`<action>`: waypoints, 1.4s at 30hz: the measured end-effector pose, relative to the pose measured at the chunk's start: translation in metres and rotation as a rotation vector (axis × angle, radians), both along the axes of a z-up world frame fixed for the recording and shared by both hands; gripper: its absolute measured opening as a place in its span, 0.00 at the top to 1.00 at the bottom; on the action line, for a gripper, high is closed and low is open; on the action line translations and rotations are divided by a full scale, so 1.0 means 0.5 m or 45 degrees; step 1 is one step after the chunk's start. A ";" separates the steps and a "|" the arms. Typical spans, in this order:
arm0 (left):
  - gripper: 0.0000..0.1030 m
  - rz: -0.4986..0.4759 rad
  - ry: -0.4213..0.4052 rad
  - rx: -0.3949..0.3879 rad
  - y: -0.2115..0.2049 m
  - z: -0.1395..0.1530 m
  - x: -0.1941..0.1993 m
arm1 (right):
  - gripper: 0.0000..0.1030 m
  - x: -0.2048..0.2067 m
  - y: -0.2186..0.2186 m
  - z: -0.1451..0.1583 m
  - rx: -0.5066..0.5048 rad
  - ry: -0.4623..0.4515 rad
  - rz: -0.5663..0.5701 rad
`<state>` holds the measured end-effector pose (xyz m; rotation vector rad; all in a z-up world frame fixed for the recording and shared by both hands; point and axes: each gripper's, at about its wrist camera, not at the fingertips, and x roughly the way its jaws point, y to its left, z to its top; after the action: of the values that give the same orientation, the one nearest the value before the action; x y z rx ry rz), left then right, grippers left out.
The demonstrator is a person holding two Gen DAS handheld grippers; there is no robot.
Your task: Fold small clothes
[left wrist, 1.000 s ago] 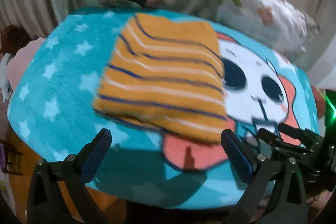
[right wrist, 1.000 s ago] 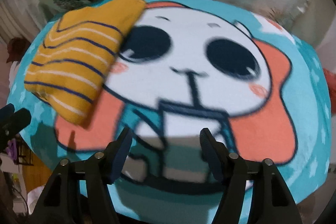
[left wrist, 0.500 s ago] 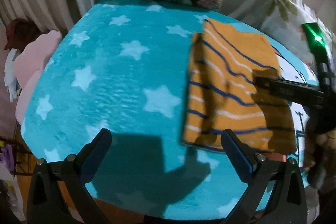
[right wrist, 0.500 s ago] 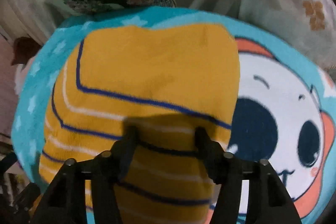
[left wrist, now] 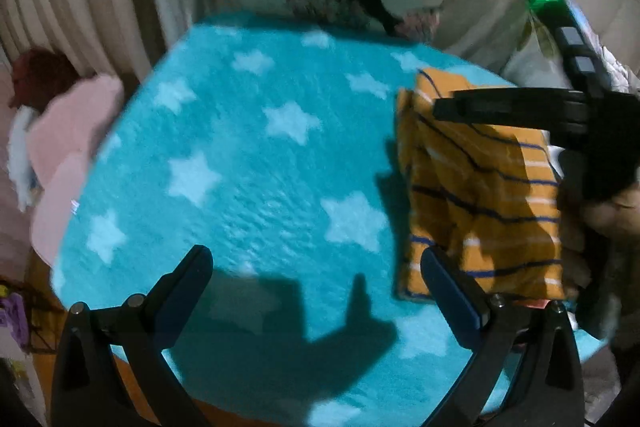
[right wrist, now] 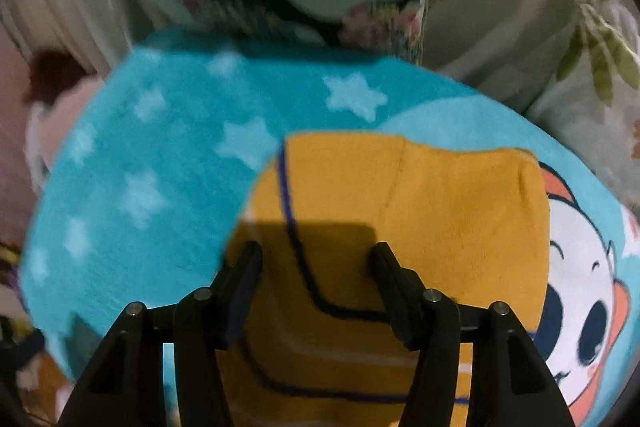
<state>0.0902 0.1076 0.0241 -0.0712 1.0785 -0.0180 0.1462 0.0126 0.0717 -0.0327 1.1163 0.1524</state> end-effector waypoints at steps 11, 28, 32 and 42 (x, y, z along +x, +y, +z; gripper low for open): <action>0.00 0.003 -0.385 0.033 -0.022 0.123 -0.039 | 0.35 -0.168 -0.125 0.017 -0.151 -0.048 -0.113; 0.00 -0.111 -0.046 0.026 -0.362 0.058 -0.185 | 0.34 -0.456 -0.387 -0.004 -0.146 0.007 -0.161; 0.00 -0.099 -0.082 0.101 -0.402 0.070 -0.227 | 0.33 -0.494 -0.400 0.012 -0.196 -0.048 -0.111; 0.00 -0.095 -0.175 0.156 -0.449 0.122 -0.279 | 0.31 -0.538 -0.398 0.058 -0.210 -0.174 -0.019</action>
<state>-0.0495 -0.1168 0.0849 0.0794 0.9424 -0.0235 -0.1227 -0.1865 0.1009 -0.1793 0.9904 0.0441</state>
